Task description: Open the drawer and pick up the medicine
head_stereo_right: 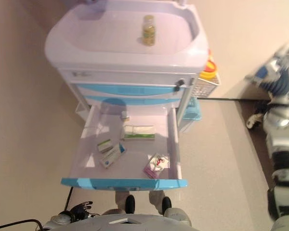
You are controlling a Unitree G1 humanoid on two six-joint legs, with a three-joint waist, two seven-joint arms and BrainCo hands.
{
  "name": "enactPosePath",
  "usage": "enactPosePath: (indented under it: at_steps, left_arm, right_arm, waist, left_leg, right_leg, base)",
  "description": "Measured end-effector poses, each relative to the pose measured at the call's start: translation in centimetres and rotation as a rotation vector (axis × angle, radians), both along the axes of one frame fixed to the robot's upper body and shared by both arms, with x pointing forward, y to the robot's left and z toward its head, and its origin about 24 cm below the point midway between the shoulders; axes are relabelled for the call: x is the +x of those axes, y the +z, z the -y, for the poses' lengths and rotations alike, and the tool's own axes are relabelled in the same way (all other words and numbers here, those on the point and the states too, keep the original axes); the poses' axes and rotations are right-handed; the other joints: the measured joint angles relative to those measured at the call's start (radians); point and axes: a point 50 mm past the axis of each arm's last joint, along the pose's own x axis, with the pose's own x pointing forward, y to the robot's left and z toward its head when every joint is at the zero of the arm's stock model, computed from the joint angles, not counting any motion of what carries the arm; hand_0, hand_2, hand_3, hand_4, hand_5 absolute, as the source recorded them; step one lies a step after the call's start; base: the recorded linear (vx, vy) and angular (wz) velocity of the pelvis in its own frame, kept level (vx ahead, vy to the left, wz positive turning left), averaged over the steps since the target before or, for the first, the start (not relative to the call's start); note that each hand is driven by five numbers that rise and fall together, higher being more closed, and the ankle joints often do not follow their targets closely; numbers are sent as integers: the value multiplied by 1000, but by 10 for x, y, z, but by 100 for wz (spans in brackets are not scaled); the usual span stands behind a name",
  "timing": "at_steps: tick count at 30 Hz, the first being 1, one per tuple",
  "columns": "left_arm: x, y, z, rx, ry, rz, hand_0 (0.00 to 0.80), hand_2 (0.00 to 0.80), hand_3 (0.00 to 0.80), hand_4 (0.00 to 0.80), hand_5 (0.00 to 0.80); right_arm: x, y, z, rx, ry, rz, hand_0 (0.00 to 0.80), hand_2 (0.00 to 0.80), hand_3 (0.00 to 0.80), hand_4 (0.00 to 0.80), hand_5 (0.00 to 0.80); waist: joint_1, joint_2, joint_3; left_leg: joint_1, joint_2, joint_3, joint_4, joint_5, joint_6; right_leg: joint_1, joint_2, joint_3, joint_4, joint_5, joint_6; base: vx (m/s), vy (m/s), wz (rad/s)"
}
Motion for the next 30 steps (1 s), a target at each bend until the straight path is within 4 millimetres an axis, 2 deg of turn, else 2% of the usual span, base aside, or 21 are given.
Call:
enactPosePath:
  at_steps: [2, 6, 13, 16, 19, 22, 26, 30]
  left_arm:
    - [6, -1, 9, -23, -3, 14, 0, 0, 0, 0, 0]
    - [8, -4, 25, -62, -10, 23, 0, 0, 0, 0, 0]
    - [8, -5, 31, -70, -32, 40, 0, 0, 0, 0, 0]
    - [14, -4, 35, -63, -83, 72, 0, 0, 0, 0, 0]
    - [33, 1, 43, -36, -208, 134, 0, 0, 0, 0, 0]
    - [52, 8, 49, -13, -275, 207, 0, 0, 0, 0, 0]
    - [91, 26, 56, 3, -320, 340, 0, 0, 0, 0, 0]
    - [129, 53, 56, 45, -364, 495, 0, 0, 0, 0, 0]
  right_arm:
    - [-15, -39, -8, 38, 26, -119, 0, 0, 0, 0, 0]
    - [-46, -97, -19, 135, 38, -304, 0, 0, 0, 0, 0]
    - [-93, -179, -61, 310, 39, -537, 0, 0, 0, 0, 0]
    - [-117, -210, -75, 354, 19, -658, 0, 0, 0, 0, 0]
    - [-135, -226, -72, 354, -23, -749, 0, 0, 0, 0, 0]
    - [-138, -231, -78, 364, -12, -766, 0, 0, 0, 0, 0]
    - [-124, -230, -91, 349, 61, -769, 0, 0, 0, 0, 0]
    - [-96, -219, -101, 298, 174, -739, 0, 0, 0, 0, 0]
  waist:
    - [-8, -1, -3]
    - [-27, -2, -5]
    - [-24, 3, -4]
    - [-17, 21, 6]
    - [-7, 49, 41]
    - [-7, 57, 92]
    - [-11, 62, 184]
    - [-7, 57, 267]
  left_leg:
    - [8, 7, 23, 0, -8, -7]
    - [12, 16, 35, 0, -10, -12]
    - [18, 18, 40, 3, -14, -14]
    - [4, 15, 30, 4, -16, -16]
    - [-37, 9, 15, 4, 2, -11]
    - [-65, 8, 6, 19, 7, -11]
    - [-130, 4, -10, 66, 9, -8]
    - [-233, -6, -11, 145, 2, -4]
  right_leg:
    - [-2, 0, 2, -2, 4, -2]
    - [-1, 7, 4, -6, 8, -7]
    - [-1, 9, 14, -6, 8, -8]
    - [-14, 4, 3, 1, 8, -8]
    - [-56, 1, -10, 25, 8, -7]
    - [-85, 1, -16, 48, 6, -6]
    - [-153, 0, -26, 110, -1, -7]
    - [-275, -6, -19, 232, -26, -12]
  base:
    - [-11, -67, -29]
    - [7, -53, -13]
    - [13, -21, -4]
    - [-66, -23, 10]
    - [-77, 33, 16]
    - [-79, 101, 8]
    - [-108, 125, 8]
    - [-108, 100, 2]
